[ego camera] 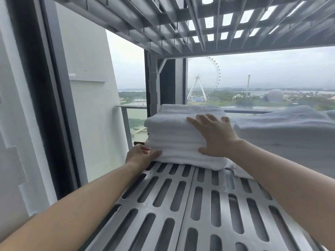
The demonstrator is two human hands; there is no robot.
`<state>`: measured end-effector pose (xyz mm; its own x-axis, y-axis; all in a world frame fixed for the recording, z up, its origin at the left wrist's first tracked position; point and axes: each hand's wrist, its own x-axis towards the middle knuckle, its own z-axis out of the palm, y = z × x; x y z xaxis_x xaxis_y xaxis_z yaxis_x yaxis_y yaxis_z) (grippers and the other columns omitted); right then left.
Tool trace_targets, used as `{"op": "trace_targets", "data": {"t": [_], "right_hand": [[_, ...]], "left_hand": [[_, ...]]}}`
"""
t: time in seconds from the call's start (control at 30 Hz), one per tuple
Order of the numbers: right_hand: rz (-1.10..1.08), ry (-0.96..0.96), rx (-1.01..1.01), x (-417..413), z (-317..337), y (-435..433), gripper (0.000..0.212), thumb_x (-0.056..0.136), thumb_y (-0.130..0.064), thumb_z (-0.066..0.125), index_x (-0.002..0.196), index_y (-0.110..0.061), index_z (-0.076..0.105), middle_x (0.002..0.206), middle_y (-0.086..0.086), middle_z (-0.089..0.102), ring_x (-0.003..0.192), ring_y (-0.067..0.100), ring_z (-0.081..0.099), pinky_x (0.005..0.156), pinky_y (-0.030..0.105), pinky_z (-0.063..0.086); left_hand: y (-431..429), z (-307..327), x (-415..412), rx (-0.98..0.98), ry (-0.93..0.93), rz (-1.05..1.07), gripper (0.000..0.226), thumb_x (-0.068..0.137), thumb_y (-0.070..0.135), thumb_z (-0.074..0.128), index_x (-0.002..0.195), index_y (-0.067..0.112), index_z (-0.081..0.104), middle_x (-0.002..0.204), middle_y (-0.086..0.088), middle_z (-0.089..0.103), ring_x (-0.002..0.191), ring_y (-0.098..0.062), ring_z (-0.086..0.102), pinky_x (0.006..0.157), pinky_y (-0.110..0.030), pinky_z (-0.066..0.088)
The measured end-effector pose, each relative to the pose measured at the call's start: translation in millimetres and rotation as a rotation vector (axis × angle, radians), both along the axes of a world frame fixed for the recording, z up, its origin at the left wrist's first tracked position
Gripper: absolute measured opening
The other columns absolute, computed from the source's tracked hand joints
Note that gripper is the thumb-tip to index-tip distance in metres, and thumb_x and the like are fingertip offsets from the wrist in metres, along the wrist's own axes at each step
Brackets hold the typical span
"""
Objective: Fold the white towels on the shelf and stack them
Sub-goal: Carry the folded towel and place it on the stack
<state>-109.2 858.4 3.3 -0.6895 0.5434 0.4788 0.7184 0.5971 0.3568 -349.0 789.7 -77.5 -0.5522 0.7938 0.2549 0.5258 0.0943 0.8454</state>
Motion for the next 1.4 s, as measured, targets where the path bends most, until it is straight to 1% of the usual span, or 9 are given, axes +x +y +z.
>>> {"op": "trace_targets", "data": {"t": [0.13,0.3,0.53,0.77,0.9,1.2,1.27,1.37,1.4], "right_hand": [[-0.047,0.021,0.008,-6,-5,-5,0.096,0.071,-0.042,0.066,0.141,-0.033,0.001,0.142,-0.001,0.025,0.128,0.025,0.029,0.094,0.053,0.032],[-0.043,0.066,0.056,-8,-5,-4,0.082,0.078,-0.041,0.06,0.141,-0.033,0.008,0.14,-0.002,0.032,0.125,0.025,0.034,0.091,0.05,0.035],[-0.033,0.086,0.088,-10,-2,-3,0.077,0.08,-0.038,0.058,0.141,-0.033,0.012,0.139,-0.003,0.034,0.124,0.024,0.036,0.089,0.046,0.036],[-0.003,0.067,0.106,-4,-8,-2,0.077,0.08,-0.041,0.056,0.141,-0.035,0.011,0.139,-0.005,0.035,0.124,0.021,0.037,0.089,0.044,0.034],[-0.005,0.015,0.077,11,-12,-1,0.089,0.074,-0.042,0.062,0.142,-0.036,0.005,0.14,-0.006,0.03,0.124,0.019,0.035,0.089,0.044,0.036],[-0.045,-0.06,0.102,5,-1,-3,0.093,0.075,-0.015,0.062,0.141,-0.034,0.0,0.142,-0.006,0.026,0.126,0.021,0.032,0.088,0.045,0.034],[-0.044,-0.063,0.078,8,-7,-1,0.093,0.075,-0.02,0.061,0.142,-0.034,-0.003,0.144,-0.006,0.023,0.127,0.021,0.03,0.09,0.045,0.033],[0.03,-0.041,0.021,14,-2,1,0.088,0.075,-0.047,0.057,0.143,-0.034,0.002,0.143,-0.005,0.026,0.126,0.021,0.031,0.092,0.046,0.032],[0.055,-0.003,0.006,14,0,2,0.082,0.077,-0.054,0.051,0.143,-0.034,0.006,0.143,-0.005,0.029,0.127,0.02,0.032,0.093,0.047,0.032]], "left_hand": [[-6,-5,7,0.013,0.052,0.012,0.051,0.064,0.04,0.081,0.1,0.016,0.054,0.095,0.002,0.062,0.088,-0.015,0.06,0.079,-0.031,0.05],[-3,-1,14,0.017,0.087,0.096,0.042,0.075,0.043,0.071,0.102,0.013,0.058,0.097,0.001,0.062,0.093,-0.019,0.058,0.082,-0.028,0.044],[7,8,16,-0.013,0.117,0.161,0.018,0.079,0.036,0.063,0.076,0.02,0.058,0.08,0.003,0.064,0.085,-0.024,0.059,0.071,-0.029,0.043],[11,7,12,-0.059,0.143,0.163,0.018,0.082,0.035,0.056,0.088,0.018,0.057,0.092,-0.002,0.063,0.087,-0.024,0.056,0.075,-0.03,0.043],[9,10,9,-0.088,0.097,0.158,0.019,0.081,0.035,0.06,0.085,0.016,0.06,0.094,-0.003,0.066,0.092,-0.025,0.059,0.083,-0.034,0.048],[2,20,8,-0.157,0.08,0.101,0.024,0.081,0.029,0.065,0.098,0.012,0.061,0.104,-0.007,0.066,0.099,-0.027,0.059,0.091,-0.036,0.046],[0,21,10,-0.133,0.093,0.069,0.029,0.081,0.027,0.064,0.104,0.01,0.058,0.105,-0.007,0.064,0.101,-0.027,0.058,0.09,-0.036,0.046],[-1,29,18,-0.017,0.087,-0.008,0.049,0.075,0.026,0.066,0.115,0.005,0.047,0.097,-0.003,0.059,0.101,-0.031,0.057,0.078,-0.034,0.047],[0,33,21,0.015,0.061,-0.036,0.059,0.074,0.03,0.068,0.122,0.009,0.042,0.103,-0.002,0.058,0.103,-0.029,0.057,0.082,-0.035,0.047]]}}
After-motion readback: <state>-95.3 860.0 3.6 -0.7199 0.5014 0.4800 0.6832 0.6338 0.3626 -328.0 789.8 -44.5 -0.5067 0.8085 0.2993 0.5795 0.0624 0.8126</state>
